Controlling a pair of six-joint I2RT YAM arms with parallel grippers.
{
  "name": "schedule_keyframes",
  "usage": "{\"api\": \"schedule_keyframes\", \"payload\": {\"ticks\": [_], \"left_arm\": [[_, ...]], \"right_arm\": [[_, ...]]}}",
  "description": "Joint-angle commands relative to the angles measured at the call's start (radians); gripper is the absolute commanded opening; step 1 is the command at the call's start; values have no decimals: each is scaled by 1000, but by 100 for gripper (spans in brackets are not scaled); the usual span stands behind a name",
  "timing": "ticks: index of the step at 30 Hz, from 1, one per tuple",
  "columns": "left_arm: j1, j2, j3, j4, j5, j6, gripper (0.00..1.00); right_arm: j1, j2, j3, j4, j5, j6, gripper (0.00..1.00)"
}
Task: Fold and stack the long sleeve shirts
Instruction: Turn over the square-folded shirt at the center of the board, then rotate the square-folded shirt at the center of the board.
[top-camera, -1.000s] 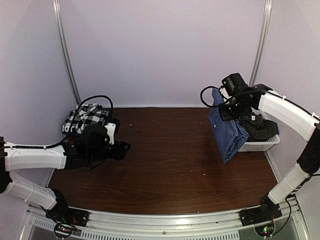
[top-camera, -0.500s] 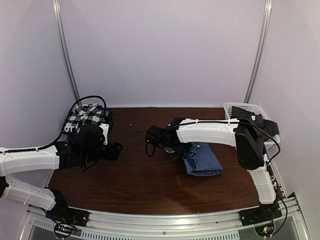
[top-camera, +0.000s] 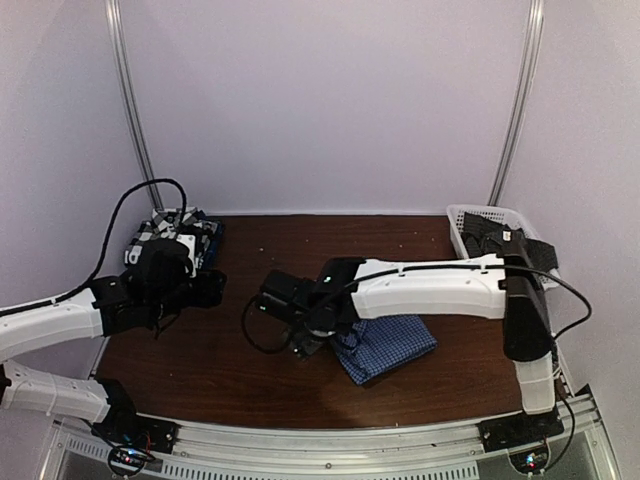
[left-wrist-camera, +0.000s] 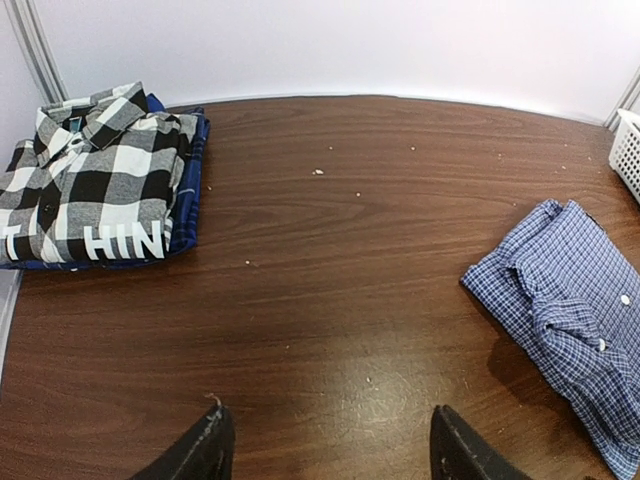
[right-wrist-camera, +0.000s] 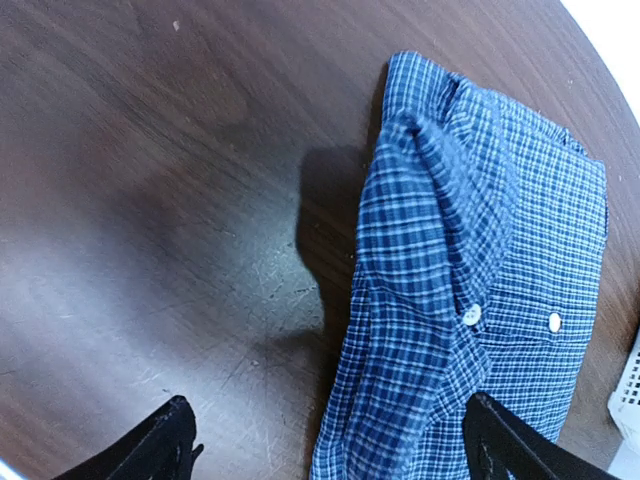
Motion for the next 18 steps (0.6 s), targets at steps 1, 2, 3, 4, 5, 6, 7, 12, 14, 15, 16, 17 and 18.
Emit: {"api": "schedule_keyframes", "payload": {"ticks": [1, 2, 3, 4, 5, 6, 7, 12, 14, 15, 16, 17, 18], "left_arm": [[12, -2, 17, 9, -16, 1, 69], [12, 1, 14, 14, -6, 2, 69], [13, 5, 11, 21, 7, 2, 70], [13, 10, 9, 27, 21, 3, 71], [14, 13, 6, 33, 33, 2, 73], [15, 17, 5, 38, 45, -1, 74], [15, 20, 3, 45, 55, -3, 76], [16, 30, -4, 64, 85, -7, 77], [16, 33, -7, 65, 91, -9, 78], [16, 35, -9, 68, 95, -8, 78], [16, 38, -11, 69, 99, -9, 78], [16, 41, -13, 70, 100, -11, 78], [17, 44, -15, 73, 102, -13, 78]], "right_arm": [[-65, -264, -154, 185, -111, -51, 94], [-98, -309, -201, 220, -131, -61, 94], [-136, -352, -252, 254, -156, -71, 94], [-175, -388, -317, 290, -201, -85, 94], [-223, -423, -362, 336, -241, -101, 94], [-266, -450, -406, 380, -291, -118, 93], [-311, -471, -442, 427, -346, -139, 93], [-472, -453, -508, 587, -623, -233, 86], [-510, -405, -496, 623, -721, -254, 83], [-529, -377, -492, 640, -770, -259, 80], [-546, -347, -481, 651, -817, -261, 78], [-561, -315, -471, 660, -862, -263, 77], [-574, -283, -462, 675, -900, -261, 75]]}}
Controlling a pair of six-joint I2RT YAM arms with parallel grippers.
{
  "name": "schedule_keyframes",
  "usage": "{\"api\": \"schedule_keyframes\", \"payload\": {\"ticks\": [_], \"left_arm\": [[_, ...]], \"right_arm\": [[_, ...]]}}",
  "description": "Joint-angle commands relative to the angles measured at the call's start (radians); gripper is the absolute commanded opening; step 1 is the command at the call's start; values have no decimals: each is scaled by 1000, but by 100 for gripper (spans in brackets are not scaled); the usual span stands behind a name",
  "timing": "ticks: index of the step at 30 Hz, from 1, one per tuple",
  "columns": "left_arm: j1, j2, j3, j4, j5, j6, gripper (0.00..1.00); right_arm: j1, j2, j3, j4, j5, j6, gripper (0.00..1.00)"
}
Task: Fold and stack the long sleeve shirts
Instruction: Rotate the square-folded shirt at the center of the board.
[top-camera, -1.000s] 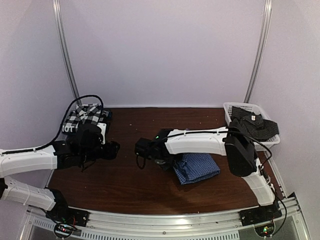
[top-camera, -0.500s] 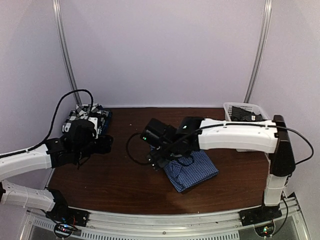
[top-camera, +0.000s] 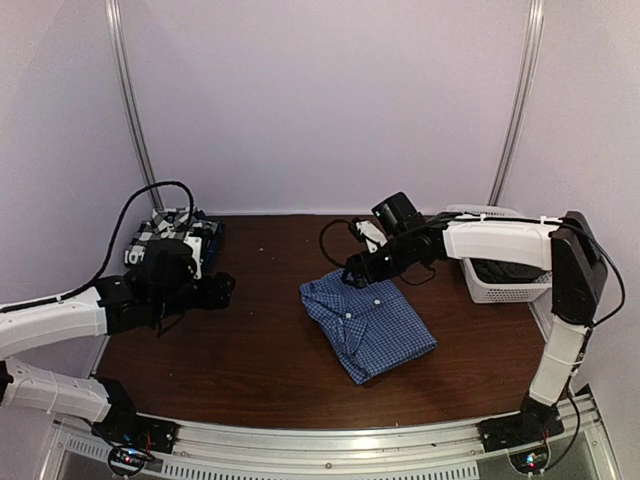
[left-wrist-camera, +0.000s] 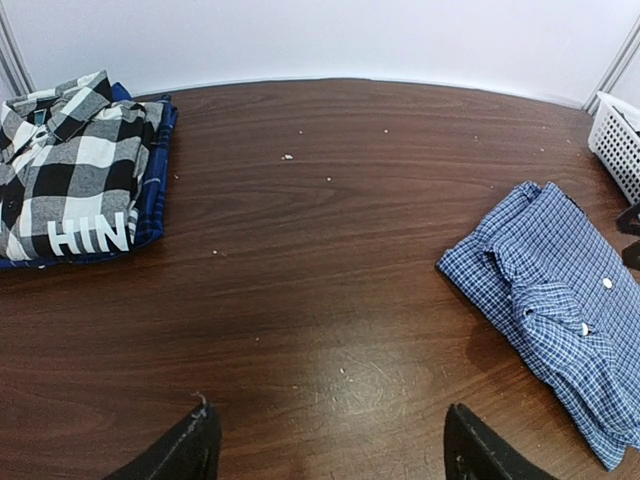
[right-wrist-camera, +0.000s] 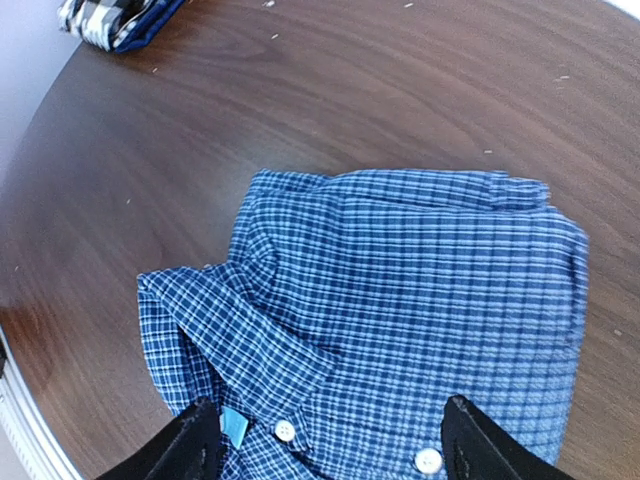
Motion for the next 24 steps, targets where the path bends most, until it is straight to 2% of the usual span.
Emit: {"api": "schedule_keyframes", "payload": {"ticks": [1, 6, 12, 17, 24], "left_arm": [[8, 18, -16, 54, 28, -11, 78], [8, 23, -31, 68, 40, -15, 78], [8, 29, -43, 83, 48, -15, 78], [8, 33, -51, 87, 43, -10, 78], [8, 43, -61, 111, 54, -10, 79]], "right_arm": [[-55, 132, 41, 121, -287, -40, 74], [-107, 257, 83, 188, -436, -9, 73], [-212, 316, 39, 337, -508, 151, 72], [-282, 275, -85, 435, -411, 262, 71], [-308, 64, -337, 565, -225, 340, 73]]}}
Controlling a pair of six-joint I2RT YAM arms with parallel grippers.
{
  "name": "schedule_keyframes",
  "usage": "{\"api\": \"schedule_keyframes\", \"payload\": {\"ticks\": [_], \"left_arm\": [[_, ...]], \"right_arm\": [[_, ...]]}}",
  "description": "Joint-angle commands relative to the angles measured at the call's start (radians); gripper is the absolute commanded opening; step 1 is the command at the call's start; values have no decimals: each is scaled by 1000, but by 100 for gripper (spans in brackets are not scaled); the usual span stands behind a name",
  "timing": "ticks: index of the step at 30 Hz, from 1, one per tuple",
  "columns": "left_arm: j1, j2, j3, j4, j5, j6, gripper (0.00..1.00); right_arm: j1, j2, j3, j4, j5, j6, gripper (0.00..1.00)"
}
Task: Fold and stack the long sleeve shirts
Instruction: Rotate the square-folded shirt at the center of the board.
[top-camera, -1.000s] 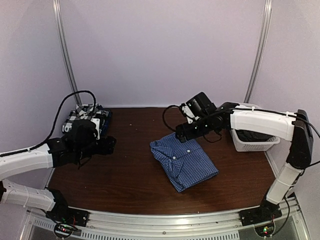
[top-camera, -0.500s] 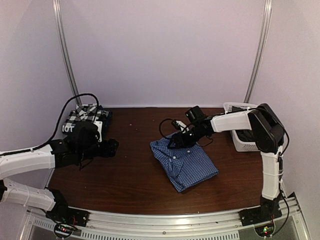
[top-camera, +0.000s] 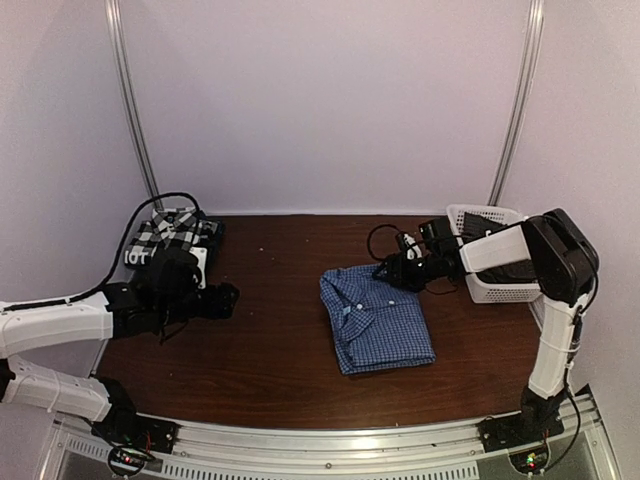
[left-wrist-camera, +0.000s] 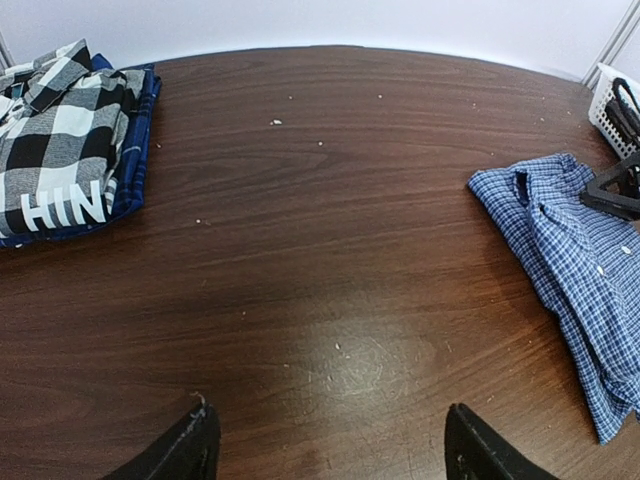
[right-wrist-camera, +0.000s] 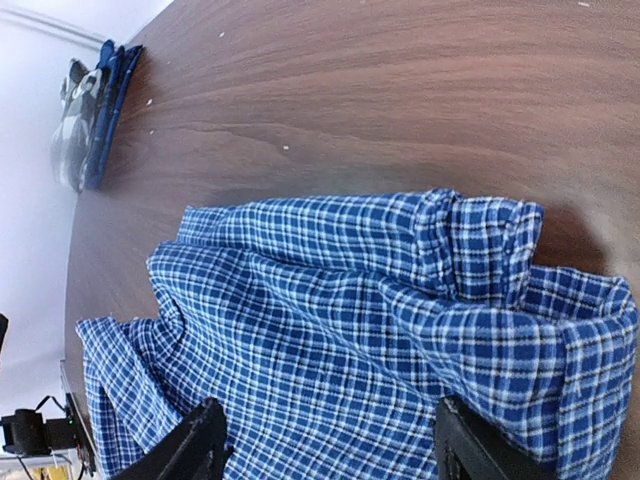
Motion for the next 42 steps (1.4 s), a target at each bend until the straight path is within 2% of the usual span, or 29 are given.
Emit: {"api": "schedule_keyframes", "payload": {"ticks": [1, 7, 12, 20, 26, 31, 35, 37, 38, 42], "left_arm": [[8, 15, -10, 71, 15, -4, 79], [8, 32, -15, 91, 30, -4, 79], [8, 46, -9, 105, 41, -1, 79], [8, 77, 23, 113, 56, -4, 79], [9, 95, 33, 127, 51, -13, 79], [9, 116, 45, 121, 43, -9, 79], [9, 112, 43, 106, 27, -15, 79], [12, 106, 40, 92, 18, -24, 79], [15, 101, 37, 83, 15, -28, 79], [27, 74, 27, 52, 6, -48, 79]], "right_arm": [[-3, -165, -140, 66, 166, 60, 75], [32, -423, -346, -42, 318, 41, 82], [110, -606, -515, -127, 415, 93, 83], [229, -725, -692, -110, 424, 191, 84], [388, -724, -719, -65, 445, 264, 82], [523, -614, -651, -1, 464, 297, 82], [627, -413, -492, 57, 447, 277, 82], [672, -272, -351, 66, 406, 233, 82], [696, -198, -230, 57, 383, 205, 82], [788, 30, 123, -85, 340, 64, 82]]}}
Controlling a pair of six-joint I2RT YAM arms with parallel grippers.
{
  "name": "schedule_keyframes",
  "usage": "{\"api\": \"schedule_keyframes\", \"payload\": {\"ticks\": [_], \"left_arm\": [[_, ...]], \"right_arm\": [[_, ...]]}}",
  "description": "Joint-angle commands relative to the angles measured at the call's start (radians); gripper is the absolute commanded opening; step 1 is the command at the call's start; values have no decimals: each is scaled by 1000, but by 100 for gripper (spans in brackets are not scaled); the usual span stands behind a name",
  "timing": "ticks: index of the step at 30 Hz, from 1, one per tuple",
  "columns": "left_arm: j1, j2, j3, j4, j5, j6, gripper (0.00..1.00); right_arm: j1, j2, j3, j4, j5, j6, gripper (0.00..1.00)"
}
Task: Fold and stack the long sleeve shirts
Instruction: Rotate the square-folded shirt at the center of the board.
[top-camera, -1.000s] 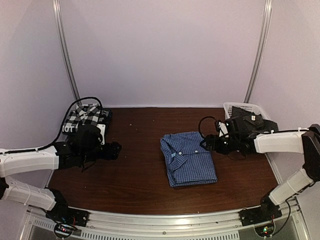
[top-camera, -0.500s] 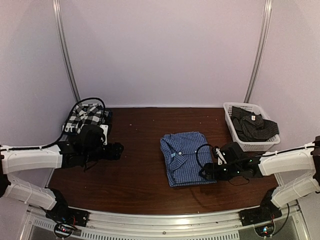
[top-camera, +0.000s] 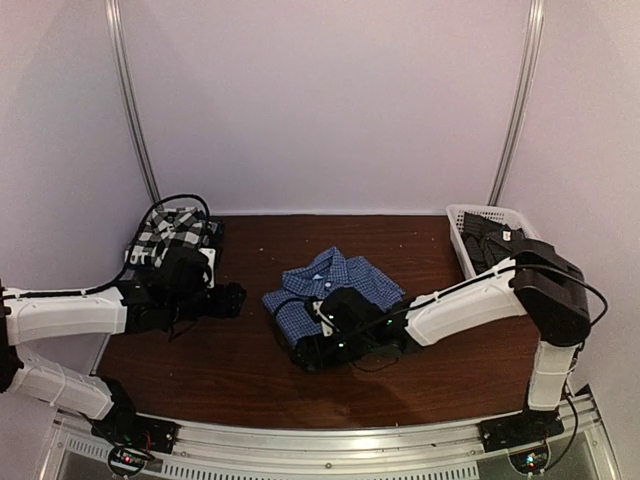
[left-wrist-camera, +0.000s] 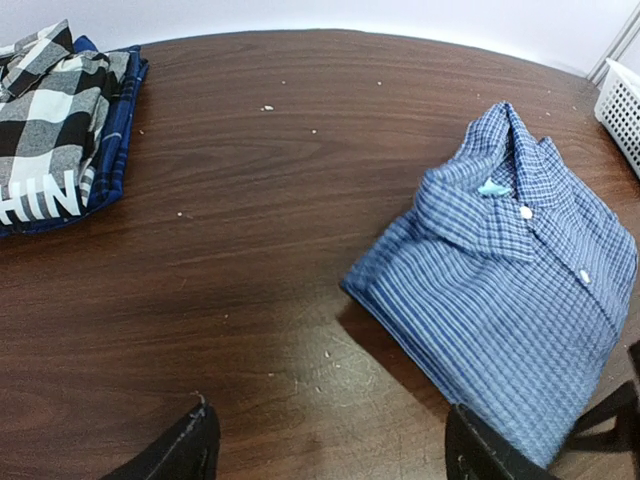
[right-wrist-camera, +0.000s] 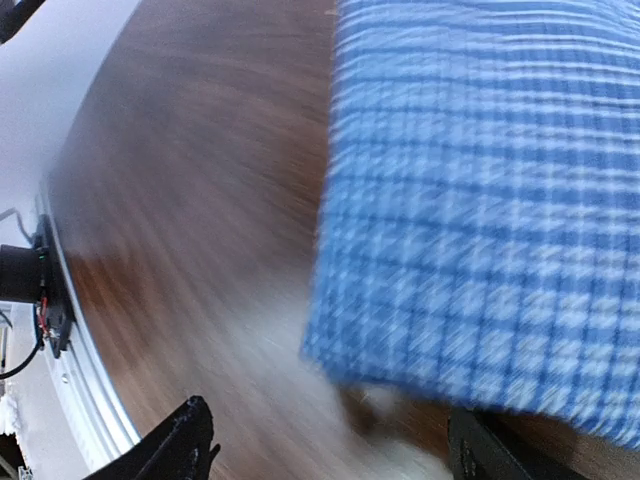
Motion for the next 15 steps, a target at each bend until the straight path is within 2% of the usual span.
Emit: {"api": "schedule_keyframes", "payload": {"ticks": [1, 5, 8, 11, 15], "left_arm": [[19, -42, 6, -16, -30, -32, 79], [22, -65, -13, -7, -30, -41, 80], [24, -58, -25, 19, -16, -45, 87], [24, -27, -22, 51, 15, -45, 90], [27, 44, 7, 78, 82, -49, 91]], "right_arm": [[88, 156, 284, -125, -56, -157, 82], [68, 71, 254, -185, 15, -190, 84], [17, -64, 163, -220, 67, -199, 85], [-60, -177, 75, -237, 117, -206, 87], [-207, -234, 18, -240, 134, -219, 88]]}}
